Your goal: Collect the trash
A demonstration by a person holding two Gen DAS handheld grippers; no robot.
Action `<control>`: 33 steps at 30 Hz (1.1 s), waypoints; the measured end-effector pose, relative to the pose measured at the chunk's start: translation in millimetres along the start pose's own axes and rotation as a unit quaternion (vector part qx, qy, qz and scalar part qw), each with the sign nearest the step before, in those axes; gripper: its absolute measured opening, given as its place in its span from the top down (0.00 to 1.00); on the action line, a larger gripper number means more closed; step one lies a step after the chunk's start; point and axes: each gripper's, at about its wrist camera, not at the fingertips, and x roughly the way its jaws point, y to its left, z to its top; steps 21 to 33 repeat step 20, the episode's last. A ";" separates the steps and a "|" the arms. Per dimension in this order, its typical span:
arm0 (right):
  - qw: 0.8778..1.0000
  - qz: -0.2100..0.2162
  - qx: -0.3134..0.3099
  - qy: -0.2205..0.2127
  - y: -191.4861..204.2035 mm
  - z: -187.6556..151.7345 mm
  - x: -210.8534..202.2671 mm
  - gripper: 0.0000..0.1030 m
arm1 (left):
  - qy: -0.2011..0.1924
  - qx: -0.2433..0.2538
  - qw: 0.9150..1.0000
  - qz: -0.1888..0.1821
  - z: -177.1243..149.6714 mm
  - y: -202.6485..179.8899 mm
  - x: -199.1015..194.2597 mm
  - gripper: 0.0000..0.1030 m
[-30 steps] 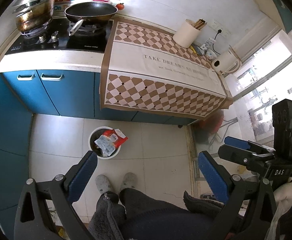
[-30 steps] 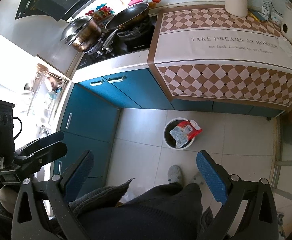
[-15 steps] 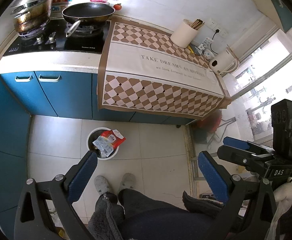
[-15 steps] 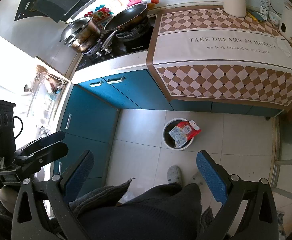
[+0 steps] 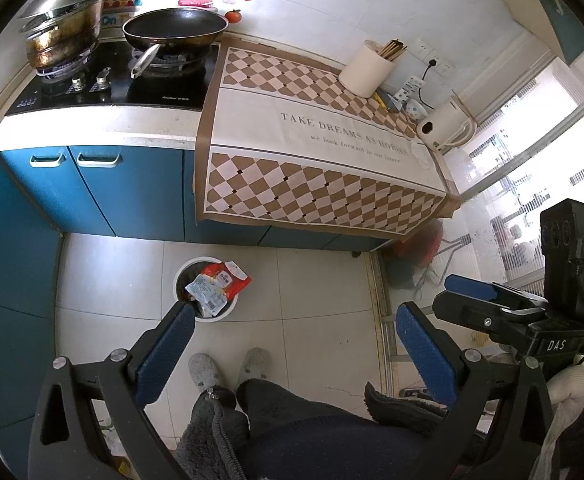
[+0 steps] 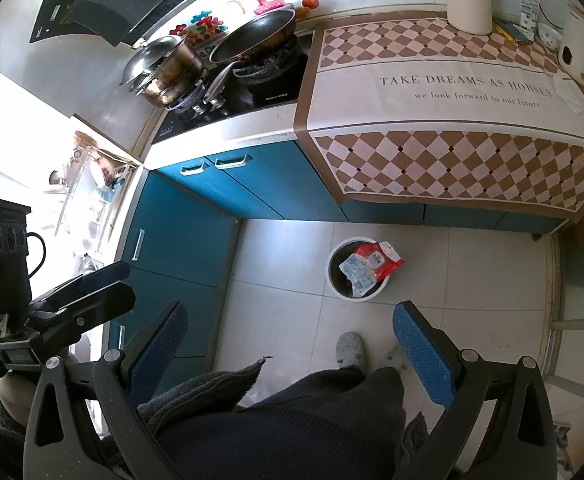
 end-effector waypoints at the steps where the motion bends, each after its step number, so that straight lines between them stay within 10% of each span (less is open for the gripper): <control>1: 1.000 0.001 0.000 0.000 -0.1 -0.1 -0.2 0.00 | 0.000 0.000 1.000 -0.001 0.9 -1.2 0.1 0.00; 33: 1.000 0.001 0.000 -0.002 2.0 1.4 -0.4 0.00 | -0.005 0.006 1.000 -0.006 8.2 3.6 -8.7 0.00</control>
